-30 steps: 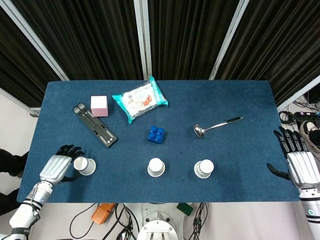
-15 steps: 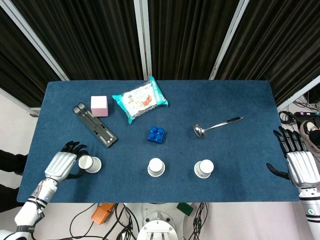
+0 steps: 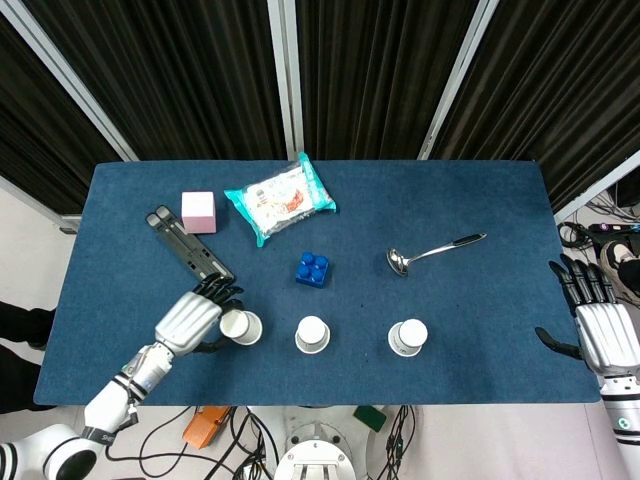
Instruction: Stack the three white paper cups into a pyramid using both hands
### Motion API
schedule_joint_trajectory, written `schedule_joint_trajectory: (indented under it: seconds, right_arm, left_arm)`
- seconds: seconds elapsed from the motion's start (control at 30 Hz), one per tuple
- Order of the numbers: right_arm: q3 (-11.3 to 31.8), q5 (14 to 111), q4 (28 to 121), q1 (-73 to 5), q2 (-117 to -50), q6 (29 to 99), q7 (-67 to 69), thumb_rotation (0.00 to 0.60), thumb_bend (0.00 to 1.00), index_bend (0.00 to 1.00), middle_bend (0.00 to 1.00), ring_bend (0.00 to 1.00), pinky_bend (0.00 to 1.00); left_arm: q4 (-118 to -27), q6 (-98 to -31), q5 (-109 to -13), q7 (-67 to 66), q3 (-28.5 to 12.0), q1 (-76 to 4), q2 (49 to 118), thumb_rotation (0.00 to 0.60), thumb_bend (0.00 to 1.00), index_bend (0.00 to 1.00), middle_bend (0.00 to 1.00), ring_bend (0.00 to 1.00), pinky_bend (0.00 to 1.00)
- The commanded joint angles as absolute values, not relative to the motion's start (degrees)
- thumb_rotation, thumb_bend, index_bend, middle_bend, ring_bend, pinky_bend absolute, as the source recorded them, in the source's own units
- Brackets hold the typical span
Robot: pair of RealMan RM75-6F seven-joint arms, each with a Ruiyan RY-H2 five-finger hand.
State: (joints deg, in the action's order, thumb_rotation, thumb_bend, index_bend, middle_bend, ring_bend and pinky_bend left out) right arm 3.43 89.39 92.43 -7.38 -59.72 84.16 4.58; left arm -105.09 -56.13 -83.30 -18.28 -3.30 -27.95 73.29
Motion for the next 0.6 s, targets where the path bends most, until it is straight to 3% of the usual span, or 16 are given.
schedule_joint_trajectory:
  seconds: [0.03, 0.6]
  right_arm:
    - [3.4, 89.3, 92.26, -7.4, -59.76, 84.03, 4.76, 0.6, 0.31, 0.0, 0.0, 0.0, 0.0]
    - [3.4, 88.84, 91.43, -7.27, -59.96, 83.87, 5.63, 0.6, 0.31, 0.0, 0.0, 0.0, 0.0]
  left_arm:
    - [-106.16, -53.07, -80.52, -21.61, -4.8, -31.08, 75.96, 0.6, 0.38, 0.39, 0.16, 0.08, 0.01]
    - [-105.75, -50.55, -71.14, -29.13, -5.57, -37.2, 80.76, 0.6, 0.37, 0.39, 0.16, 0.08, 0.02]
